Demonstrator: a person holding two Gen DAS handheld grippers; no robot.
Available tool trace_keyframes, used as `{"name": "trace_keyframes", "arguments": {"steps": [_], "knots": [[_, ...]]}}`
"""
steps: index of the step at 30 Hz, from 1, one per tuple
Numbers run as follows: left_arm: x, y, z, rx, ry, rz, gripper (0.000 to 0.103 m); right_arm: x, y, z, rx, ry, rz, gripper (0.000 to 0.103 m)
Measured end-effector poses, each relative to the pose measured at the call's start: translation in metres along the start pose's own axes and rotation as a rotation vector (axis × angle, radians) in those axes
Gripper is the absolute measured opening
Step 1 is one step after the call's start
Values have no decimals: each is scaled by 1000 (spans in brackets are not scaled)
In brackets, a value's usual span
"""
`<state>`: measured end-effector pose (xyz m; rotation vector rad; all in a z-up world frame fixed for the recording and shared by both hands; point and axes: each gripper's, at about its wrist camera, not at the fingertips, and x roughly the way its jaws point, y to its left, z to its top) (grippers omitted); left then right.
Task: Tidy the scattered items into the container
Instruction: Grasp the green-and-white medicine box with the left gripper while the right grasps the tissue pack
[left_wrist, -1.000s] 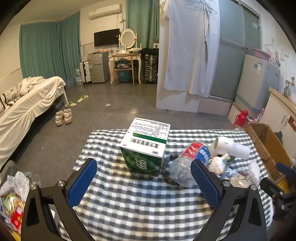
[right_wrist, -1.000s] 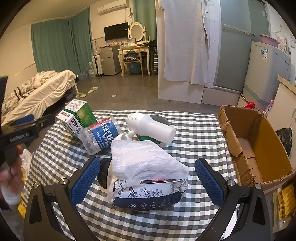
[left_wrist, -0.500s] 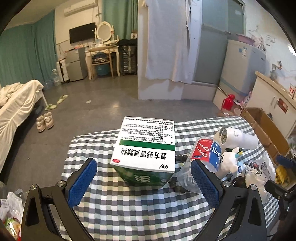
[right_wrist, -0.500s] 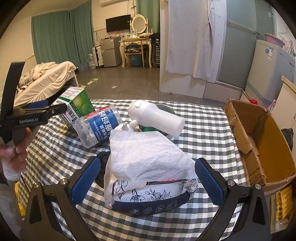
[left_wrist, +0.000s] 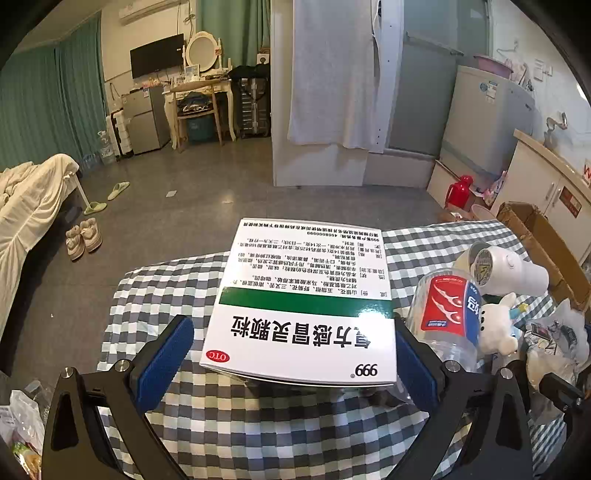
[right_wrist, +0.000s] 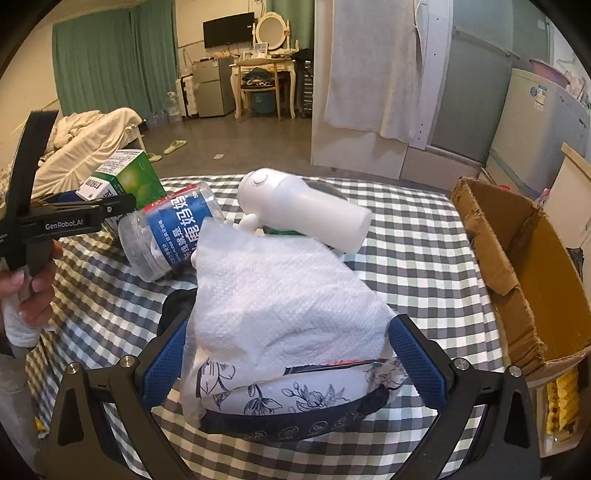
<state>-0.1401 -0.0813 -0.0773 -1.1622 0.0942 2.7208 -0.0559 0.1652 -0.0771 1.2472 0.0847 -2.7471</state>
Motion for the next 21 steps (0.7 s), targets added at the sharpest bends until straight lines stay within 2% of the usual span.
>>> {"name": "trace_keyframes", "arguments": {"steps": [12, 13, 15, 18, 21], "knots": [[10, 4, 2, -47, 8, 1, 103, 14, 2, -6, -20, 14, -33, 103], [10, 5, 3, -46, 5, 6, 101, 14, 2, -7, -21, 9, -33, 103], [9, 4, 3, -42, 4, 8, 93, 13, 3, -8, -25, 3, -33, 103], [10, 2, 2, -38, 12, -8, 84, 12, 3, -9, -25, -3, -18, 95], [10, 0, 1, -43, 8, 9, 83, 11, 3, -10, -25, -5, -1, 86]]}}
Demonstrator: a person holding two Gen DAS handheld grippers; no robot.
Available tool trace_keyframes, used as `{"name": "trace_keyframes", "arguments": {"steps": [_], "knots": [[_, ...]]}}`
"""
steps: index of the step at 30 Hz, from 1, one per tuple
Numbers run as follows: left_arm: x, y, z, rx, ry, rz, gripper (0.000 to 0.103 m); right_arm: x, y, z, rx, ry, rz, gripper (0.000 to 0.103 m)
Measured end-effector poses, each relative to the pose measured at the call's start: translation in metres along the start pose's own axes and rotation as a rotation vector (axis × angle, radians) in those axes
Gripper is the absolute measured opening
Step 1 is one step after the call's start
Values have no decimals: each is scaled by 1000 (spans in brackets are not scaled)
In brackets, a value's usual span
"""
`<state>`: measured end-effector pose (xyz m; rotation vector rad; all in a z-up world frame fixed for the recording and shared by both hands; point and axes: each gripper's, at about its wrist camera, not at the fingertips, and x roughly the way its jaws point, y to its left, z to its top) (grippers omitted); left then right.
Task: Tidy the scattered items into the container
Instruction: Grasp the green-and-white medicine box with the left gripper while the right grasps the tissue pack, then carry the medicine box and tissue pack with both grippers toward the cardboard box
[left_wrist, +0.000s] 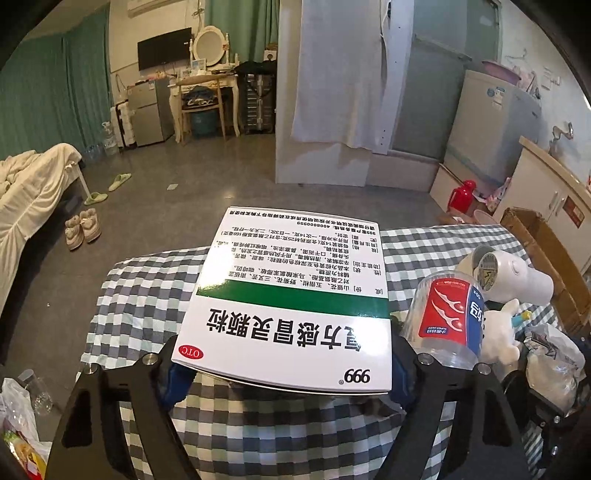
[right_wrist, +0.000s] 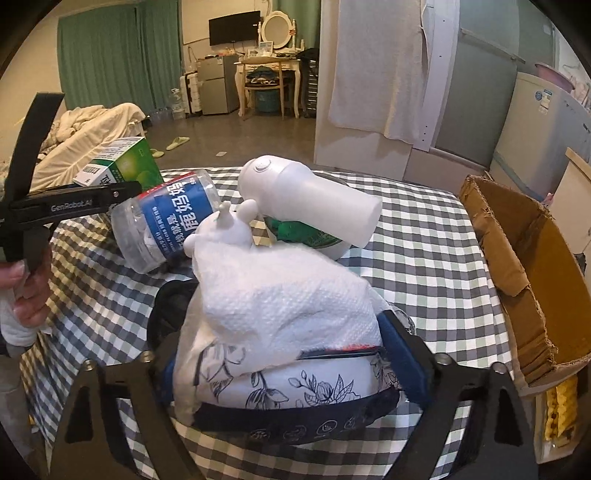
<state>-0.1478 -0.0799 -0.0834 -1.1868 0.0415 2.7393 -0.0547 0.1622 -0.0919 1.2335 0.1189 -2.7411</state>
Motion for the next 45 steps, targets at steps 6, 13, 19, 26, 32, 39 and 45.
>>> {"name": "trace_keyframes", "arguments": {"steps": [6, 13, 19, 26, 32, 39, 45], "knots": [[-1, -3, -2, -15, -1, 24, 82, -4, 1, 2, -6, -14, 29, 60], [-15, -1, 0, -44, -30, 55, 82, -14, -4, 3, 5, -42, 65, 55], [-41, -9, 4, -54, -81, 78, 80, -33, -1, 8, 12, -85, 81, 55], [-73, -23, 10, -57, -149, 78, 80, -52, -6, 14, 24, -125, 103, 55], [-98, -38, 13, -56, -197, 65, 80, -70, -9, 18, 26, -168, 96, 55], [-125, -57, 16, -39, -246, 20, 80, -88, -15, 27, 23, -214, 81, 55], [-144, -67, 18, -45, -292, 26, 80, -103, -22, 33, 32, -258, 62, 55]]}}
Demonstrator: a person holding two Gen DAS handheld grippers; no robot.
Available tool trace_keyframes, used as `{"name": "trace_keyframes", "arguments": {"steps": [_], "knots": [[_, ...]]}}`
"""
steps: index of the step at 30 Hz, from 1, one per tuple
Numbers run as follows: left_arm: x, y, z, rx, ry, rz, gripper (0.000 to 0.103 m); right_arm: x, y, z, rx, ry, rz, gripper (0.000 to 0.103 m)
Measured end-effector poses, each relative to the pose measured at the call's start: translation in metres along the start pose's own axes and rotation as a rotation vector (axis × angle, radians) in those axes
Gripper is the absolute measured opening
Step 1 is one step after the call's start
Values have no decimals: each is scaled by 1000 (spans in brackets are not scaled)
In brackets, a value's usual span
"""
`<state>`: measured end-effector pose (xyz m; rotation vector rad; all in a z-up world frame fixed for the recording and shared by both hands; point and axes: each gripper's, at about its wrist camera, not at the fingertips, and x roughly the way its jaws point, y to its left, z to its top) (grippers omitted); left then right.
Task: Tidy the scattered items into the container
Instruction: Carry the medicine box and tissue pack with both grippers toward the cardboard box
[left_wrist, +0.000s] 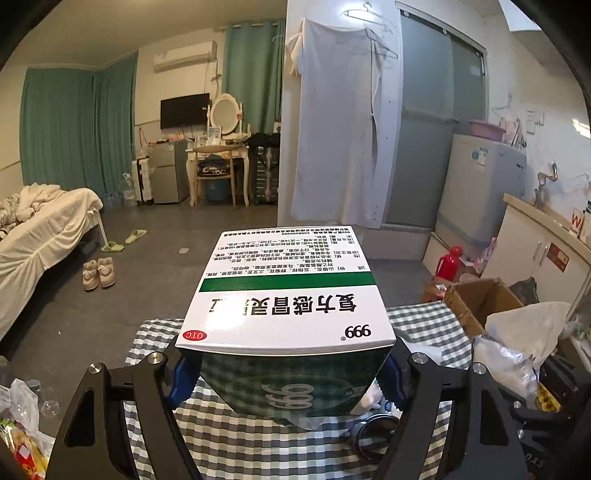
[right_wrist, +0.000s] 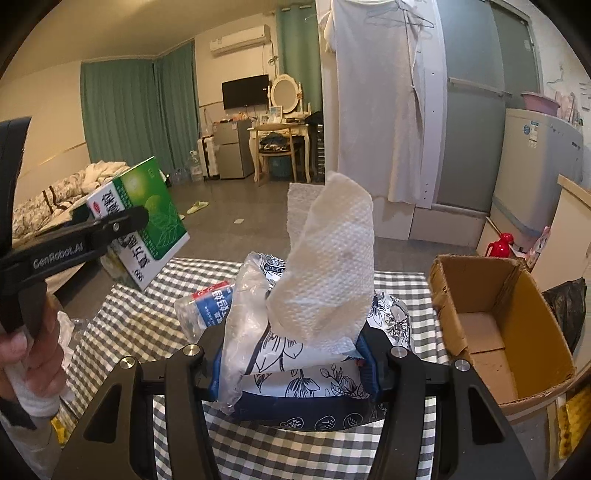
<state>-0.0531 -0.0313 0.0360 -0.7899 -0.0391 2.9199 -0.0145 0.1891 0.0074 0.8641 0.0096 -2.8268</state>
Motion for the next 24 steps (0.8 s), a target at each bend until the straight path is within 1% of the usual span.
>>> {"name": "trace_keyframes", "arguments": {"steps": [4, 10, 14, 24], "knots": [[-7, -4, -3, -13, -15, 14, 80, 0, -4, 1, 4, -5, -15, 55], [-9, -9, -6, -19, -9, 17, 80, -8, -11, 2, 14, -27, -62, 55], [-7, -16, -3, -12, -5, 7, 80, -18, -17, 5, 22, -47, -87, 55], [-11, -52, 1, 36, -24, -34, 80, -43, -43, 10, 59, -88, -164, 55]]}}
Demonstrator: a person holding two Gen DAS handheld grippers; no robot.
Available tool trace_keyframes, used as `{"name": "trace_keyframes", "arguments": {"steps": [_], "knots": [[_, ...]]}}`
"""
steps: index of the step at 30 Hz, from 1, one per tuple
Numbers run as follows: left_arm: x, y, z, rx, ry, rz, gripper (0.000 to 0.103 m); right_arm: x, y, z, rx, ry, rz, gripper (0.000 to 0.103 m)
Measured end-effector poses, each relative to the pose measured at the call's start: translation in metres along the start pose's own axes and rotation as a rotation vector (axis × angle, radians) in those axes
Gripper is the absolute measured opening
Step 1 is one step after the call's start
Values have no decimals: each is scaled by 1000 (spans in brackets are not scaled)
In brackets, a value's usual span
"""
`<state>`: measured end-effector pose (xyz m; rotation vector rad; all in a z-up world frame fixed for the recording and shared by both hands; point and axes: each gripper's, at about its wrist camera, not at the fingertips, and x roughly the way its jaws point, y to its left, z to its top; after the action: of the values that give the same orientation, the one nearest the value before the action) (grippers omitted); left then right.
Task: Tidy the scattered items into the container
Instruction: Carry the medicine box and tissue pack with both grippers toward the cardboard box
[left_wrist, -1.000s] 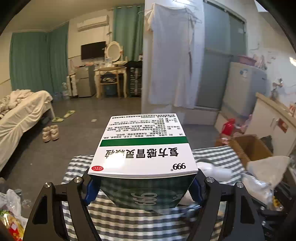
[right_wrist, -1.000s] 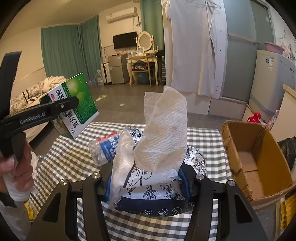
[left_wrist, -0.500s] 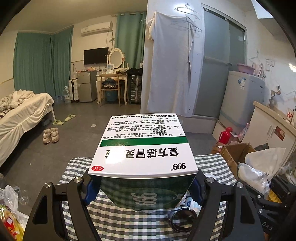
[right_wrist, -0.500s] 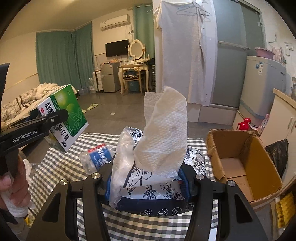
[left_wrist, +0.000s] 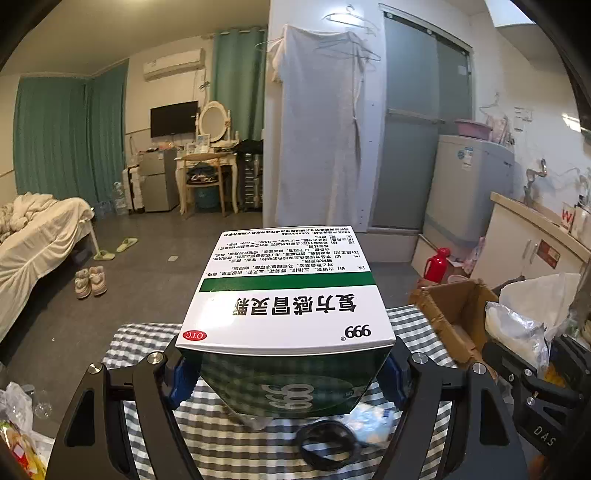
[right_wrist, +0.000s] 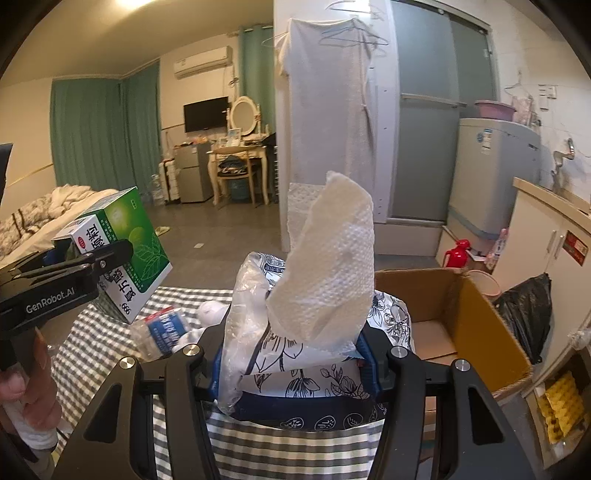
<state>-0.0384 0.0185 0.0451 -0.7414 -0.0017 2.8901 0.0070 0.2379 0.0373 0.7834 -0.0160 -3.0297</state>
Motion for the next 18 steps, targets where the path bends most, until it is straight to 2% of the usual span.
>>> {"name": "trace_keyframes", "arguments": {"steps": [18], "knots": [[13, -92, 9, 89, 8, -151, 80, -32, -84, 5, 101, -3, -201, 55]]}}
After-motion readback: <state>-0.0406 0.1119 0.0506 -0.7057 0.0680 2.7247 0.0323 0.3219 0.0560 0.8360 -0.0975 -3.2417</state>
